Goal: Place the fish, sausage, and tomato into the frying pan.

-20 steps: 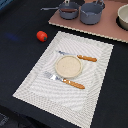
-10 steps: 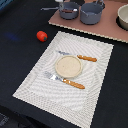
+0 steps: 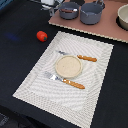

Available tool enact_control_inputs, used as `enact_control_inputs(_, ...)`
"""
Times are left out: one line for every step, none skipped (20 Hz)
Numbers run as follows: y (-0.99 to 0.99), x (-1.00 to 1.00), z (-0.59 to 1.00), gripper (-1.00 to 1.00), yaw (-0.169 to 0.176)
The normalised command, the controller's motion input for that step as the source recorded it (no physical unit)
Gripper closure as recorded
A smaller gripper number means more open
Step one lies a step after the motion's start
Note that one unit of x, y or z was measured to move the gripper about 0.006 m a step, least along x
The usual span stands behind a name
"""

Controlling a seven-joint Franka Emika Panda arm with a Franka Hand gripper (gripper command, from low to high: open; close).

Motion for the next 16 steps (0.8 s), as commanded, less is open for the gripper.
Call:
enact_control_inputs(-0.71, -0.31, 0.05, -1.0, -0.06)
enact_control_inputs(-0.76, -0.23, 0.02, -1.0, -0.048)
enact_control_inputs(-0.78, -0.2, 0.0, -1.0, -0.045)
enact_control_inputs(-0.79, -0.17, 0.0, -1.0, -0.044)
enact_control_inputs(-0.83, -0.1, 0.0, -1.0, -0.038)
enact_control_inputs(-0.84, -0.07, 0.0, -1.0, -0.036)
enact_control_inputs(-0.83, 0.0, 0.0, -1.0, -0.03)
enact_control_inputs(-0.76, 0.0, 0.0, -1.0, -0.025)
enact_control_inputs(-0.68, 0.0, 0.0, -1.0, -0.027)
enact_control_inputs(-0.58, 0.0, -0.01, -1.0, -0.034)
enact_control_inputs(-0.51, 0.0, -0.05, -1.0, -0.039)
enact_control_inputs(-0.47, -0.06, -0.03, -1.0, -0.035)
enact_control_inputs(-0.45, -0.15, -0.06, -1.0, -0.028)
enact_control_inputs(-0.39, -0.23, -0.14, -1.0, -0.021)
enact_control_inputs(-0.33, -0.23, -0.17, -1.0, -0.012)
enact_control_inputs(-0.21, -0.25, -0.21, -1.0, -0.009)
